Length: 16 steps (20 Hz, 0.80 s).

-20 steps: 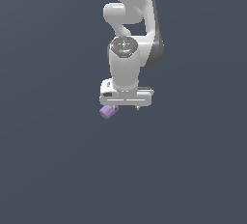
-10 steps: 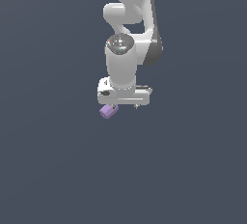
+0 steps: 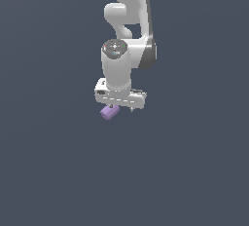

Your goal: Pick up the object and move it to a goal position.

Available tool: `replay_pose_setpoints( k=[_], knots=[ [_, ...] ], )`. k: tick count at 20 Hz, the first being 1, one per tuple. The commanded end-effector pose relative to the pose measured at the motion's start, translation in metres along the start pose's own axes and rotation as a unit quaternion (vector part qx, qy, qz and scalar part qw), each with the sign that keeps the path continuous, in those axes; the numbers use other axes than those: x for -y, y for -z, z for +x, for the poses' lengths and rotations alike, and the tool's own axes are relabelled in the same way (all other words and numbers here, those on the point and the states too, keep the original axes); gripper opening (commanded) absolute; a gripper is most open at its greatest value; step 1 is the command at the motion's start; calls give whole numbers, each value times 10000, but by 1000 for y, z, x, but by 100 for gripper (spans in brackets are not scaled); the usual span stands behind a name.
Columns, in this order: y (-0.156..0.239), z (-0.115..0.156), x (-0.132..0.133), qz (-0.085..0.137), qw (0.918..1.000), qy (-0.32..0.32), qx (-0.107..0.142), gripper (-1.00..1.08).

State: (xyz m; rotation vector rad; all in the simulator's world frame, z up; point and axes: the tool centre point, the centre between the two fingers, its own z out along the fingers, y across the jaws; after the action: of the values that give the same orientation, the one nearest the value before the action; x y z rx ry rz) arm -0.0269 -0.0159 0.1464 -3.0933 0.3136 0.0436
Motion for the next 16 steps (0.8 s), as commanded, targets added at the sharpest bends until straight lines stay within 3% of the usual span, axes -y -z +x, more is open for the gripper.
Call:
replay_pose_setpoints(
  k=[1,9,16],
  knots=[
    [-8,-5,-10,-12,9994,-332,-19,100],
    [-37,-26,-48,-61,9870,-1604,-108,100],
    [-51,-40,-69,-91,9731,-2296,-166,100]
  ],
)
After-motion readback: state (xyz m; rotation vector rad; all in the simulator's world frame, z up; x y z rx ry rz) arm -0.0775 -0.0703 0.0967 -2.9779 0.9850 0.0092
